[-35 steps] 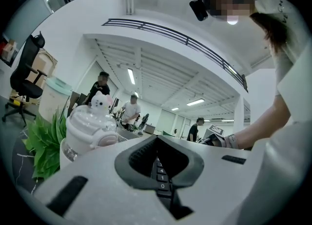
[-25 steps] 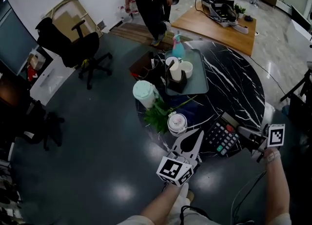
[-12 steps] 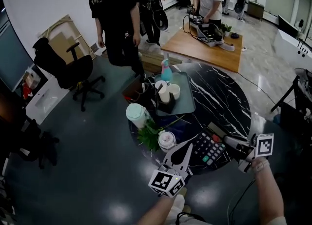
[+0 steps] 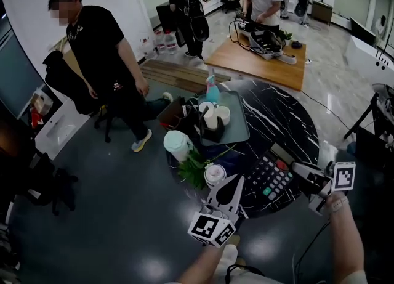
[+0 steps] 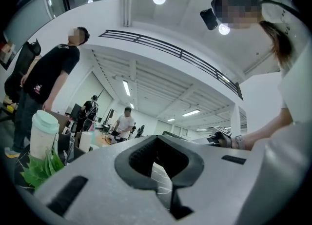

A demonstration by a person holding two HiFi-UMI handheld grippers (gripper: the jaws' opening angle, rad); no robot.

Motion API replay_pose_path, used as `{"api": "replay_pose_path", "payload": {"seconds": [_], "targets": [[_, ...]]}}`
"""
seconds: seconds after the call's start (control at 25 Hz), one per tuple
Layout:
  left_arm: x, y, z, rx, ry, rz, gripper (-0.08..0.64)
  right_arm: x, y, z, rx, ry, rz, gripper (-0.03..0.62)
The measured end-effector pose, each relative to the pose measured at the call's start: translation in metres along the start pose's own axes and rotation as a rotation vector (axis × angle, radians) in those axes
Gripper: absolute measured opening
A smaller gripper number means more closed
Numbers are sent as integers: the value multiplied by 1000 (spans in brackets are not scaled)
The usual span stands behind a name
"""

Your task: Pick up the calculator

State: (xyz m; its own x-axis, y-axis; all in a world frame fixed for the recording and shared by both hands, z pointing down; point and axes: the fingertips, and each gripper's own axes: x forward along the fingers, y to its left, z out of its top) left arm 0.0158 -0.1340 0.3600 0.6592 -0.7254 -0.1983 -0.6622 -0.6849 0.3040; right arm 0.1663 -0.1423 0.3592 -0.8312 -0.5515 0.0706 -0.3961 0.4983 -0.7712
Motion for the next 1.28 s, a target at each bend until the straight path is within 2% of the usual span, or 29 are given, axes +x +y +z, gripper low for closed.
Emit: {"api": "replay_pose_path", "payload": {"seconds": [0.4, 0.84, 1.28], "targets": [[-4, -6, 12, 30, -17, -20, 6, -24, 7, -4, 49, -127, -15, 57], [8, -19, 34, 26, -60, -67, 6, -23, -11, -23, 96, -149, -83, 57], [9, -16, 33, 26, -55, -51, 6, -12, -10, -24, 83, -143, -71, 57]]}}
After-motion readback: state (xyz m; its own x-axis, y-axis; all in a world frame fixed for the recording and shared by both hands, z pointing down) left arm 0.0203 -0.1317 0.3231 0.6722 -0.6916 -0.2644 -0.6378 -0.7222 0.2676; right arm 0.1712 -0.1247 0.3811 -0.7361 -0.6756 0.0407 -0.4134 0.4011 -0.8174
